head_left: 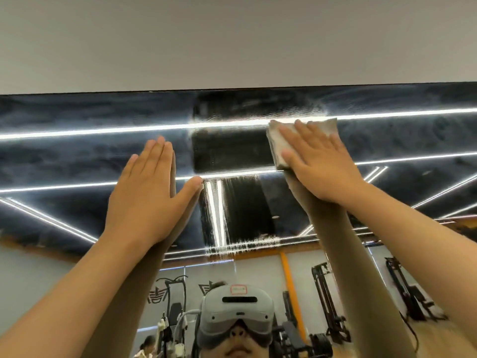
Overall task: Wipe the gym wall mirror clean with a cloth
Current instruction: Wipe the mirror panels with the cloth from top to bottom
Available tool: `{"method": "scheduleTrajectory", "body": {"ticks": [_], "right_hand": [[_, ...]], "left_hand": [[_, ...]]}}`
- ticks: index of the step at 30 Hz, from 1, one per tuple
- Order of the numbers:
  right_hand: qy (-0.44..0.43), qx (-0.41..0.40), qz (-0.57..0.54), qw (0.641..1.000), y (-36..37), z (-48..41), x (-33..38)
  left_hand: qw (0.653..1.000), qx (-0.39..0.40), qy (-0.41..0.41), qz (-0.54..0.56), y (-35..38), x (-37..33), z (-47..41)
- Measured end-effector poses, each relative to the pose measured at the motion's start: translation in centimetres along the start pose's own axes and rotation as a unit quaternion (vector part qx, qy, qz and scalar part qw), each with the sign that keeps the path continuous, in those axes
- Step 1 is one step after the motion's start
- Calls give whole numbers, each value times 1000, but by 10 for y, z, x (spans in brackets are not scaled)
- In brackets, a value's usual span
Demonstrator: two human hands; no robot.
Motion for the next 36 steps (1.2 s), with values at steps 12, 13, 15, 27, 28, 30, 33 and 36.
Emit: {"method": "scheduleTrajectory", "body": {"ticks": [12,13,15,27,28,30,33,36], "right_hand": [[-135,21,-33,990,30,52,123],[-123,28,-37,991,26,52,105],[-64,26,-25,997,18,54,62],[-87,-20,-64,994,42,117,137],[-100,-11,-65,993,42,116,134],[-103,2,-54,993,38,115,115],[-42,7,-33,999,30,116,64],[31,14,-29,999,25,132,31]], "left_hand": [[1000,-11,18,7,3,6,-2],[1000,-10,19,5,4,6,-2],[1000,-10,16,1,4,6,-4],[995,-63,-18,80,-17,-18,42],[995,-51,-20,86,-16,-25,57],[997,-26,-2,68,-14,-42,87],[998,11,7,60,-5,-56,121],[998,22,-3,59,4,-56,143]]}}
Point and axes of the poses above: each hand's wrist, its own z-axis away from the middle knuckle, its own y-axis out of the palm, x = y × z, the point moved 8 cm from there along -z, towards the middle knuckle, and after that the axes turned 3 degrees about -y, right-handed, at the moved point
